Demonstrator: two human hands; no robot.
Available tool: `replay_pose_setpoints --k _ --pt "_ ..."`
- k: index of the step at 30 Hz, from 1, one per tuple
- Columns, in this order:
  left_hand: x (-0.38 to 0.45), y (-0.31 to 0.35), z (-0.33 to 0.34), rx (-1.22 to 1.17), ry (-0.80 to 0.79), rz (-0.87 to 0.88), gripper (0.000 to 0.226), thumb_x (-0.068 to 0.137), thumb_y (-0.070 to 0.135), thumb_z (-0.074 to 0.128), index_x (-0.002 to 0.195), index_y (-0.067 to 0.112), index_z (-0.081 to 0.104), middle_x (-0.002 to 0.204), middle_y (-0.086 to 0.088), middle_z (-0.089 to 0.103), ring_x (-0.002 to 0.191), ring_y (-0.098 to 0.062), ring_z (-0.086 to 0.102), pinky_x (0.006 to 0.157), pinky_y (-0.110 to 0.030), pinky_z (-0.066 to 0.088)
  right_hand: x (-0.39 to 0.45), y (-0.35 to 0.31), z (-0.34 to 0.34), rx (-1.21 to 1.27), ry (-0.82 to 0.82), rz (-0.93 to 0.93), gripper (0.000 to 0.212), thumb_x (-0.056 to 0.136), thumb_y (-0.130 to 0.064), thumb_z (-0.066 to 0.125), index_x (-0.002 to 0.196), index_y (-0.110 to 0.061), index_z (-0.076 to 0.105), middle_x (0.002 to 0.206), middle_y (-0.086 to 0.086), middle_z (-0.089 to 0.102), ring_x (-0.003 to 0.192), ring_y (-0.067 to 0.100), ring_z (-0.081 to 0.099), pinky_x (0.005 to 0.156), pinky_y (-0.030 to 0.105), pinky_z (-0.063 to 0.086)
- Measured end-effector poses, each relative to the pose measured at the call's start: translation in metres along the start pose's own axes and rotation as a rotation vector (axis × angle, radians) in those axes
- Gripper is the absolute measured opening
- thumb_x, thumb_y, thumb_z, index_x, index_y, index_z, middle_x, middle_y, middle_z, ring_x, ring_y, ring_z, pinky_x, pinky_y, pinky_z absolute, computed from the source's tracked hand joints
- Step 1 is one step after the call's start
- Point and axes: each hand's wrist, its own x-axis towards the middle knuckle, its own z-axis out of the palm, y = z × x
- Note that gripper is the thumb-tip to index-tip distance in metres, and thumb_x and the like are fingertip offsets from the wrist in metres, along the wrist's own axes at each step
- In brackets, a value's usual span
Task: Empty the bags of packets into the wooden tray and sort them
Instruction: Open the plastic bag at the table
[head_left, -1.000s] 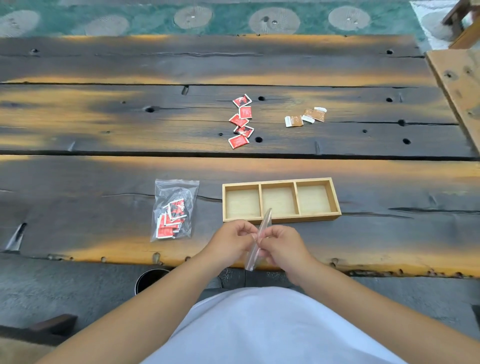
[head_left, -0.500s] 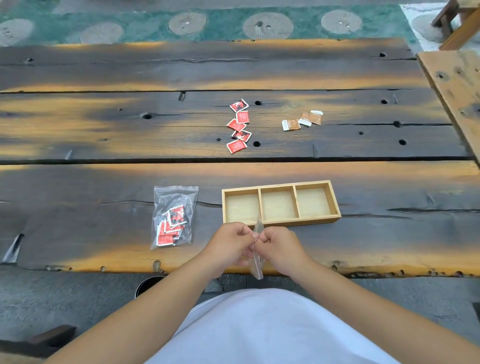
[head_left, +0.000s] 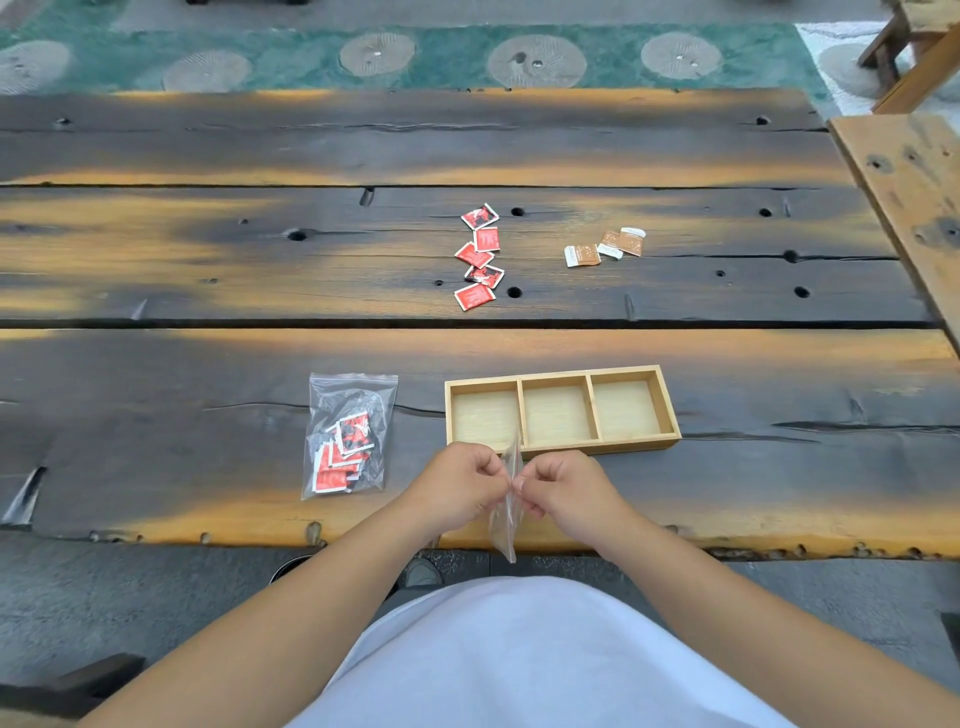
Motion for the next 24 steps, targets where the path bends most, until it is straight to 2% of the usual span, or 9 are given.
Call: replay_pose_setpoints --k 2,4,8,10,14,18,19,22,24 --pt "0.001 0.000 0.000 0.142 0.042 0.068 0.015 0.081 0.009 0.061 0.067 0.016 0.060 0.068 -0.002 0.064 0.066 -0.014 0.056 0.052 -0.018 0.042 0.002 -0.002 0.002 -0.136 0.040 -0.039 0.029 0.083 -0.016 0.067 0.056 -0.023 0.065 0.050 -0.008 0.059 0.053 0.009 0.051 0.060 0.028 0.044" --pt "0.001 -0.001 0.001 0.234 0.078 0.104 0.017 0.079 0.013 0.060 0.063 0.018 0.057 0.068 -0.002 0.066 0.067 -0.015 0.057 0.058 -0.024 0.044 0.002 -0.006 0.004 -0.225 0.046 -0.073 0.034 0.083 -0.016 0.066 0.051 -0.025 0.056 0.050 -0.009 0.053 0.053 0.009 0.046 0.058 0.028 0.039" --pt "0.003 -0.015 -0.018 0.454 0.253 0.064 0.020 0.082 0.021 0.054 0.063 0.020 0.048 0.067 0.000 0.059 0.065 -0.019 0.055 0.057 -0.031 0.045 0.004 -0.001 -0.020 -0.370 0.186 -0.005 0.030 0.080 -0.019 0.060 0.054 -0.020 0.045 0.059 -0.002 0.053 0.063 0.021 0.051 0.059 0.034 0.044" --pt "0.002 -0.020 -0.027 0.499 0.271 0.089 0.015 0.080 0.023 0.054 0.066 0.019 0.049 0.069 -0.002 0.062 0.068 -0.021 0.059 0.060 -0.035 0.050 0.001 0.003 -0.033 -0.411 0.177 -0.003 0.029 0.078 -0.022 0.059 0.054 -0.021 0.043 0.058 -0.002 0.052 0.065 0.024 0.054 0.058 0.035 0.046" --pt "-0.001 -0.016 -0.023 0.589 0.228 0.221 0.013 0.083 0.017 0.050 0.073 0.020 0.043 0.070 -0.001 0.057 0.066 -0.021 0.052 0.056 -0.032 0.039 -0.003 0.002 -0.031 -0.686 0.130 -0.068 0.020 0.083 -0.027 0.053 0.064 -0.026 0.048 0.062 -0.006 0.055 0.066 0.020 0.053 0.054 0.029 0.040" --pt "-0.004 -0.021 -0.033 0.788 0.115 0.534 0.011 0.089 0.012 0.042 0.087 0.022 0.039 0.073 0.004 0.052 0.066 -0.021 0.050 0.054 -0.033 0.037 -0.003 0.007 -0.039 -0.705 0.113 -0.269 0.006 0.090 -0.016 0.046 0.092 -0.021 0.049 0.071 0.005 0.062 0.068 0.030 0.055 0.061 0.041 0.049" --pt "-0.004 -0.025 -0.037 0.860 0.076 0.610 0.010 0.090 0.013 0.038 0.090 0.022 0.044 0.076 0.005 0.053 0.069 -0.019 0.051 0.055 -0.033 0.040 -0.004 0.009 -0.042 -0.749 0.067 -0.348 0.010 0.091 -0.013 0.045 0.097 -0.019 0.049 0.076 0.006 0.063 0.069 0.031 0.055 0.062 0.042 0.048" --pt "-0.006 -0.032 -0.043 0.958 0.001 0.731 0.044 0.087 0.024 0.023 0.109 0.026 0.060 0.095 0.004 0.061 0.086 -0.017 0.057 0.069 -0.036 0.050 -0.006 0.012 -0.049 -0.919 -0.089 -0.498 0.029 0.091 -0.009 0.044 0.106 -0.020 0.066 0.096 0.002 0.066 0.087 0.027 0.060 0.070 0.036 0.048" --pt "-0.004 -0.037 -0.046 0.977 -0.021 0.731 0.044 0.089 0.024 0.027 0.112 0.026 0.064 0.100 0.003 0.062 0.094 -0.016 0.055 0.080 -0.034 0.047 -0.005 0.013 -0.052 -0.923 -0.142 -0.495 0.038 0.092 -0.006 0.043 0.115 -0.021 0.069 0.103 0.001 0.065 0.095 0.024 0.061 0.074 0.032 0.045"
